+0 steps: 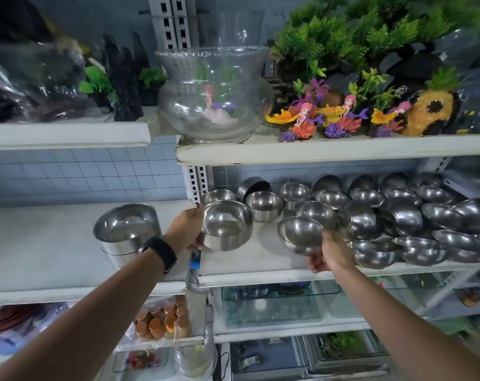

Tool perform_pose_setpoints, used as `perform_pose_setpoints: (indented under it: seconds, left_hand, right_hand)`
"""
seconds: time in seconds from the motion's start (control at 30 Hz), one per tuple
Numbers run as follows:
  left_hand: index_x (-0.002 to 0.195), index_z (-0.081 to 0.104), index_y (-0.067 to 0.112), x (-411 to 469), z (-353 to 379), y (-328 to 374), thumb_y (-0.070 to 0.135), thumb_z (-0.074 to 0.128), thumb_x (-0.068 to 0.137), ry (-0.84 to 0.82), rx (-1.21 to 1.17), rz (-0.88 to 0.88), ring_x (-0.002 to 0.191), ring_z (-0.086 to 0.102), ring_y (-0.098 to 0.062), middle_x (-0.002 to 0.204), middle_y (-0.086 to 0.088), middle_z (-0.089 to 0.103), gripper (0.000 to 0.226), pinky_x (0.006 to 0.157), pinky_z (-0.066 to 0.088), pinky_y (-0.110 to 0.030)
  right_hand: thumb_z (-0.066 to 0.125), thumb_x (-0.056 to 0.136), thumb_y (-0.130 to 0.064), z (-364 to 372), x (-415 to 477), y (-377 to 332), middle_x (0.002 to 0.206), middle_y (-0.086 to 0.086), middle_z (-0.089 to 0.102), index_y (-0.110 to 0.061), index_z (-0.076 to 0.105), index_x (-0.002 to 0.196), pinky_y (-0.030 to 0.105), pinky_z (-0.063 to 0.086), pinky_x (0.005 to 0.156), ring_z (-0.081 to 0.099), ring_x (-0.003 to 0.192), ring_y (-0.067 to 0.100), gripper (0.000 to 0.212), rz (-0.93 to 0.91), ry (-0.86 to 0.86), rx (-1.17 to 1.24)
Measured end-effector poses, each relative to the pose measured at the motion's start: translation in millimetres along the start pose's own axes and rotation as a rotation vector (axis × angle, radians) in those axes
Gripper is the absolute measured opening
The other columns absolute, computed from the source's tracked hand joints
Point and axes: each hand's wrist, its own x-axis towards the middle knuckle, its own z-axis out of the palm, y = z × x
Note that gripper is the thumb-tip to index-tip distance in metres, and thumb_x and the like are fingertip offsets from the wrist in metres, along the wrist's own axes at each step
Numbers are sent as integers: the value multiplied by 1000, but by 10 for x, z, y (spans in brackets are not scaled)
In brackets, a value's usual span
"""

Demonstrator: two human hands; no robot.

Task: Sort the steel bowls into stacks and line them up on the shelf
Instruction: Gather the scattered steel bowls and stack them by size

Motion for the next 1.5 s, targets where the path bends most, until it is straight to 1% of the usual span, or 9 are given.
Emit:
perform_pose_setpoints:
  seconds: [0.1,0.2,0.37,0.53,0.7,0.9,1.13,1.3,1.5]
  left_hand:
    - [117,62,12,-35,-4,12,38,28,108,14,-2,-9,30,48,-11,45,-4,58,43,36,32,-17]
    - [109,61,13,-72,-4,20,37,28,108,13,-21,-15,28,47,-10,43,-3,57,41,37,31,-18]
    - [101,61,14,-76,-15,24,40,26,109,24,-22,-24,28,44,-11,47,-7,57,44,41,31,-20]
    - [103,59,16,-54,-42,16,36,27,109,25,-57,-35,28,46,-11,47,-6,56,39,44,30,-21]
    - [103,61,12,8,-38,10,42,29,107,35,-41,-29,31,48,-13,47,-8,59,44,43,31,-20]
    - [105,62,13,33,-33,52,40,29,108,33,-31,-12,31,46,-14,46,-7,59,43,43,31,-20]
    - [111,60,9,1,-93,58,39,29,108,31,-51,-18,31,48,-13,48,-9,59,44,42,32,-20]
    - [108,60,13,-54,-178,81,40,29,109,38,-33,-19,32,44,-14,47,-8,60,41,45,34,-22]
    - [111,57,17,-130,-280,120,41,29,108,52,-46,-24,31,41,-12,51,-9,61,37,45,37,-23]
  right_hand:
    - [27,110,-37,-19,11,51,56,20,65,2,55,119,34,51,40,58,41,29,48,5,17,-3]
    - [26,110,-36,-16,59,117,60,23,64,-2,52,121,32,50,39,58,40,28,44,4,13,-11]
    - [23,110,-34,4,156,211,63,23,61,-10,50,121,30,47,40,55,41,27,38,18,9,-45]
    - [20,110,-29,4,187,273,67,23,59,-13,48,119,27,42,39,50,36,22,34,35,16,-89]
    - [21,109,-32,-36,244,345,65,20,63,-10,49,120,28,46,39,54,38,24,38,46,21,-114]
    - [20,109,-33,-49,258,345,63,19,65,-13,48,121,30,48,41,55,38,25,37,32,17,-121]
    - [21,109,-34,-40,267,390,70,23,67,-12,47,126,29,47,41,55,37,25,37,32,29,-147]
    - [21,110,-36,-20,243,428,72,23,67,-12,46,126,27,45,39,51,34,23,39,30,30,-169]
    - [21,109,-36,-18,258,428,70,21,66,-13,47,126,27,43,40,48,34,22,39,35,31,-174]
